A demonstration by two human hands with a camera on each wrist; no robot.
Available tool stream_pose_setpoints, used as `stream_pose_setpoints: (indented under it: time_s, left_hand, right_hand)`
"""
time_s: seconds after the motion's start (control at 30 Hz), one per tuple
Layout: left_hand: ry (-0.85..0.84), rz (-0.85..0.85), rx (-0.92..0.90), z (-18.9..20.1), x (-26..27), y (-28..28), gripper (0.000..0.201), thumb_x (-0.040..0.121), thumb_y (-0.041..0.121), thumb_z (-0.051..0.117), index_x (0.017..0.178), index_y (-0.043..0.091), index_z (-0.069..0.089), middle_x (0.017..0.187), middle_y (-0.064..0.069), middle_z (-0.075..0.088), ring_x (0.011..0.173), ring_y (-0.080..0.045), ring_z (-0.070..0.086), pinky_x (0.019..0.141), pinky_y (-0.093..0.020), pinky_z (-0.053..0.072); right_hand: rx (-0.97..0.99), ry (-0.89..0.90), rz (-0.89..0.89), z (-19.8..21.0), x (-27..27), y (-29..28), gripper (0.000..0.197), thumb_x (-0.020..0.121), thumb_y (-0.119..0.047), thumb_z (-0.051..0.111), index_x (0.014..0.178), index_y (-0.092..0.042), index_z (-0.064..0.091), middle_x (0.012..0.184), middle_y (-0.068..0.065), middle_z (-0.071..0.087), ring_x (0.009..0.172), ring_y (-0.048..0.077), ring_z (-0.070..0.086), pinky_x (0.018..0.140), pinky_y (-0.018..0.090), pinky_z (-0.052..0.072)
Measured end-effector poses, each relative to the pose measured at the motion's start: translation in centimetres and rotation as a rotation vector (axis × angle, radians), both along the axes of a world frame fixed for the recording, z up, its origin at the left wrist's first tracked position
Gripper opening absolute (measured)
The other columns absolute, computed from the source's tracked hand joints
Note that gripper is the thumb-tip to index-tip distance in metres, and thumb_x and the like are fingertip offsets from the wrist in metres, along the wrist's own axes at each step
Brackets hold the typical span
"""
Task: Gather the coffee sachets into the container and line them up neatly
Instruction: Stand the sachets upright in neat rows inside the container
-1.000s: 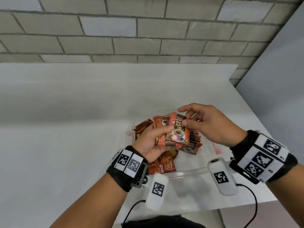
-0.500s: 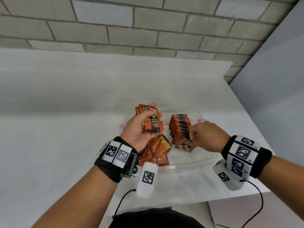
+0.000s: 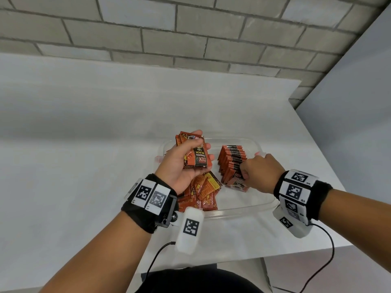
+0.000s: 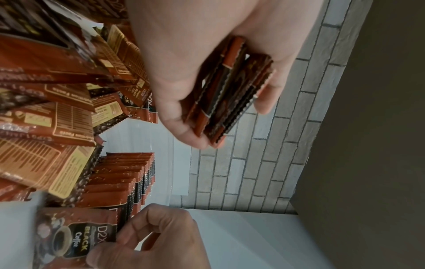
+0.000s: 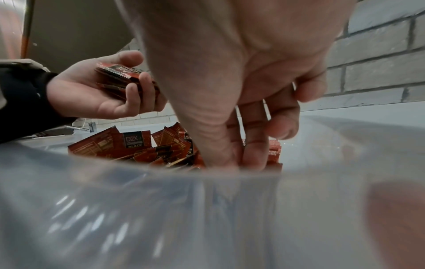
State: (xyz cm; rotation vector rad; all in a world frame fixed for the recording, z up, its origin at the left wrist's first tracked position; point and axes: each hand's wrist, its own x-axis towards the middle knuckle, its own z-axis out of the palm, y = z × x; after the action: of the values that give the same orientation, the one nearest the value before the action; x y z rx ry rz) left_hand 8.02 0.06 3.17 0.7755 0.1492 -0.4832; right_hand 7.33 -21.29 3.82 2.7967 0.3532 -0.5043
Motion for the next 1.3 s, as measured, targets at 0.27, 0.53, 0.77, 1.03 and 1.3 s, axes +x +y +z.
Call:
stream_pose_setpoints:
  time_s: [0.27,0.53,0.77,1.03,1.3]
  left_hand:
    - [-0.004,-0.012,0.008,0.2,-0.1,-0.1,0.038,0.074,0.021,0.064,0.112,0.02,0.061,0.095,-0.01,0.063,0.073,-0.023,0.065,0.069,-0.035,0.051]
    - [0.02,0.011,-0.005,0.4,-0.1,-0.4,0.039,0.073,0.019,0.064,0.112,0.017,0.059,0.094,-0.012,0.064,0.072,-0.025,0.065,0.064,-0.033,0.054]
    - [0.023,-0.019,0.042,0.5,-0.5,-0.6,0.022,0.081,0.015,0.061,0.102,0.011,0.059,0.092,-0.012,0.067,0.072,-0.024,0.07,0.067,-0.034,0.057]
    - [0.01,-0.068,0.06,0.2,-0.9,-0.9,0.018,0.083,0.01,0.058,0.1,0.006,0.059,0.086,-0.014,0.071,0.077,-0.028,0.071,0.071,-0.037,0.058]
    - [-0.068,-0.167,0.103,0.4,-1.1,-1.1,0.04,0.073,0.007,0.073,0.111,0.01,0.061,0.097,-0.012,0.07,0.085,-0.025,0.069,0.074,-0.041,0.057]
  right_hand:
    - [0.028,0.019,0.012,0.3,0.3,-0.1,0.008,0.084,-0.022,0.057,0.079,-0.021,0.051,0.08,-0.001,0.059,0.087,0.023,0.054,0.071,0.029,0.027]
    - [0.074,0.017,-0.02,0.6,0.4,-0.5,0.018,0.082,-0.031,0.063,0.078,-0.023,0.048,0.074,-0.007,0.051,0.078,0.019,0.051,0.072,0.029,0.028]
    - [0.06,0.019,0.008,0.5,0.4,-0.1,0.015,0.085,-0.029,0.063,0.078,-0.02,0.053,0.082,-0.001,0.061,0.085,0.022,0.058,0.073,0.03,0.032]
    - [0.134,0.025,-0.06,1.3,0.3,-0.6,0.022,0.081,-0.037,0.068,0.081,-0.021,0.052,0.069,-0.01,0.047,0.076,0.017,0.053,0.073,0.03,0.03]
    - [0.943,-0.034,-0.283,5.5,-0.5,0.7,0.027,0.081,-0.048,0.064,0.1,-0.03,0.059,0.087,-0.01,0.061,0.063,0.0,0.054,0.058,0.014,0.041]
